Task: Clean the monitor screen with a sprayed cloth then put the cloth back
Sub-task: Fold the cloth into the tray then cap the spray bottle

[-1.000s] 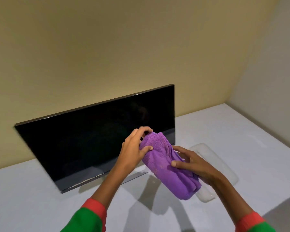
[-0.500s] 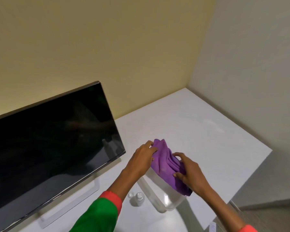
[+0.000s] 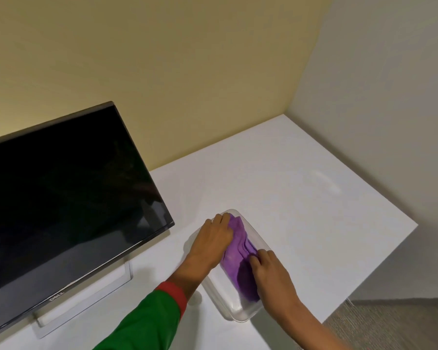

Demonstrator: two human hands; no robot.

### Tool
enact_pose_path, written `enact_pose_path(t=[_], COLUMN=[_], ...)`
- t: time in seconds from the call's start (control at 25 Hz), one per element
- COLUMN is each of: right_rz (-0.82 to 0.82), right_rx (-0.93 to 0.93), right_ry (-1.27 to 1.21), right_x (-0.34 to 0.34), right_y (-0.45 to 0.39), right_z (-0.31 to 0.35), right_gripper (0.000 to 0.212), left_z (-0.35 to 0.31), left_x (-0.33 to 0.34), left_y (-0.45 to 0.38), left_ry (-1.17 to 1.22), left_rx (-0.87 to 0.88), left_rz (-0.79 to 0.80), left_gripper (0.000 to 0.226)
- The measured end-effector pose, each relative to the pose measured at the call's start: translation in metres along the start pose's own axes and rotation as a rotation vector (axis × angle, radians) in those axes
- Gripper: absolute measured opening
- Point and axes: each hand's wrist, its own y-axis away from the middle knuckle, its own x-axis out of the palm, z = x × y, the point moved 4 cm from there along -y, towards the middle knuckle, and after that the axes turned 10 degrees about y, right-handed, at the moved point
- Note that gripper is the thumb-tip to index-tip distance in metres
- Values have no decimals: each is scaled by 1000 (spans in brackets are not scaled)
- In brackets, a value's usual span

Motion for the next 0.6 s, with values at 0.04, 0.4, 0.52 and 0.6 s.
enact_pose_path(t=[0.04, 0.4, 0.52, 0.6], right_rz=[-44, 256, 274, 254], right_rx=[-17, 15, -3, -30], right_ry=[62, -8, 33, 82], right_x=[-1, 38, 39, 38], right_y=[2, -21, -29, -32], right_z=[4, 1, 3, 8], right_gripper=[39, 58, 62, 61], left_z=[-3, 5, 5, 5], left_x=[1, 46, 41, 29], left_y=[-1, -8, -12, -9], left_ry=[0, 166, 189, 288], left_rx=[13, -64, -63, -54], left_rz=[-15, 484, 535, 493], left_gripper=[28, 70, 65, 54])
